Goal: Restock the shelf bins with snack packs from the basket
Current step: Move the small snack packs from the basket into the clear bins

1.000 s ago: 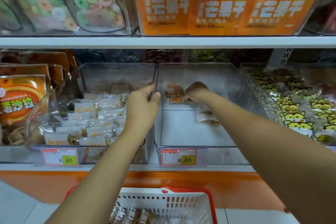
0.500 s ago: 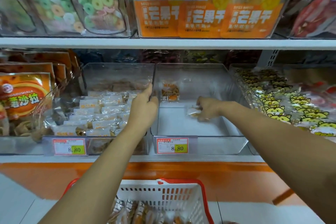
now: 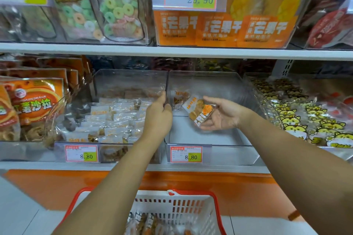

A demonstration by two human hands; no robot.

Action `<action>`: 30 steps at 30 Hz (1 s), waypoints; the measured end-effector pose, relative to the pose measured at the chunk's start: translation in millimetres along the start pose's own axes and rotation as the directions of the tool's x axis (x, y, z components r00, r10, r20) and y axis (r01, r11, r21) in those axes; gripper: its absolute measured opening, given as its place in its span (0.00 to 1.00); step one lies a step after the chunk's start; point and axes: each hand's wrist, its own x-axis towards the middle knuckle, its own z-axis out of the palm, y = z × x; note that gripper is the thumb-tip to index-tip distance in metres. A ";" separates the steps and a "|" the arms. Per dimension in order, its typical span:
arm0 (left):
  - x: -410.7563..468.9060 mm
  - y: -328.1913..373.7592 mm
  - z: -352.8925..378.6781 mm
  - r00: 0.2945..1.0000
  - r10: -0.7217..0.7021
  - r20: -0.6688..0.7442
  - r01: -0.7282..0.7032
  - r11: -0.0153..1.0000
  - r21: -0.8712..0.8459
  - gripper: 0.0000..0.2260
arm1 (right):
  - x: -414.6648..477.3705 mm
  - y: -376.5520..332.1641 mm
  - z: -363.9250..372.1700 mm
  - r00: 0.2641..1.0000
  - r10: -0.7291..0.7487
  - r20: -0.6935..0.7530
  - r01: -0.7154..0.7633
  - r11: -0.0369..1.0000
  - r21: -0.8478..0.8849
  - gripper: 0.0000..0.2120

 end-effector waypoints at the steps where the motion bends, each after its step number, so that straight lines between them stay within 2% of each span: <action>1: -0.3 0.1 0.2 1.000 0.002 -0.003 -0.002 1.000 -0.013 0.22 | 0.2 0.8 -0.5 1.000 -0.001 0.015 0.001 1.000 -0.001 0.25; 3: -0.4 -0.4 0.2 1.000 0.006 -0.012 -0.006 1.000 -0.024 0.22 | 1.6 1.3 1.1 1.000 -0.026 -0.001 0.026 1.000 0.000 0.20; 6: 1.5 -2.4 1.2 1.000 0.004 -0.017 -0.004 1.000 -0.006 0.22 | 8.6 -1.6 7.2 0.992 -0.071 -0.100 0.074 0.997 0.034 0.09; 9: 1.0 -2.2 0.6 1.000 0.010 -0.008 -0.010 1.000 -0.007 0.22 | 24.3 -6.0 9.6 0.980 -0.063 -0.190 0.074 0.996 0.052 0.07; 12: 1.3 -2.6 0.5 1.000 0.007 -0.004 -0.007 0.999 -0.035 0.22 | 39.6 -9.3 14.3 0.967 -0.084 -0.241 0.066 0.995 -0.081 0.05; 14: 1.2 -3.8 0.8 1.000 0.010 -0.006 -0.010 0.999 -0.044 0.22 | 53.4 -11.2 15.4 0.938 -0.189 -0.290 0.143 0.975 -0.172 0.08; 17: 2.3 -6.5 1.1 1.000 0.016 -0.012 -0.017 0.999 -0.035 0.22 | 76.6 -12.8 19.0 0.851 -0.335 -0.405 0.203 0.920 -0.335 0.09; 19: 3.4 -7.7 1.0 1.000 0.014 -0.010 -0.015 0.999 -0.034 0.22 | 92.2 -11.9 19.9 0.809 -0.391 -0.438 0.117 0.838 -0.533 0.11; 21: 4.3 -8.9 1.1 1.000 0.008 -0.004 -0.008 0.999 -0.046 0.22 | 101.3 -12.2 21.2 0.764 -0.442 -0.470 -0.113 0.625 -0.772 0.16; 22: 4.8 -9.4 1.0 1.000 0.004 0.000 -0.004 0.999 -0.053 0.22 | 104.4 -12.8 20.9 0.723 -0.476 -0.501 -0.212 0.537 -0.816 0.20; 23: 5.4 -10.3 1.0 1.000 0.001 0.001 -0.001 0.998 -0.057 0.22 | 105.7 -13.5 19.6 0.686 -0.485 -0.542 -0.281 0.511 -0.812 0.24; 24: 5.8 -10.8 1.0 1.000 -0.001 0.001 0.001 0.998 -0.058 0.22 | 106.6 -14.6 18.4 0.657 -0.490 -0.573 -0.305 0.522 -0.796 0.29; 25: 6.1 -11.4 1.1 1.000 -0.003 0.000 0.003 0.998 -0.058 0.22 | 107.9 -16.4 17.3 0.639 -0.477 -0.603 -0.289 0.578 -0.763 0.34; 27: 6.7 -12.1 0.9 1.000 -0.003 -0.004 0.003 0.998 -0.058 0.22 | 111.9 -20.2 18.4 0.647 -0.435 -0.626 -0.201 0.695 -0.691 0.40; 28: 6.4 -11.9 0.8 1.000 -0.002 -0.002 0.002 0.998 -0.060 0.22 | 113.6 -21.0 19.7 0.654 -0.431 -0.621 -0.176 0.712 -0.680 0.39; 30: 6.0 -12.1 0.8 1.000 0.005 0.006 -0.004 0.998 -0.063 0.22 | 115.9 -22.6 26.7 0.667 -0.441 -0.601 -0.158 0.705 -0.692 0.30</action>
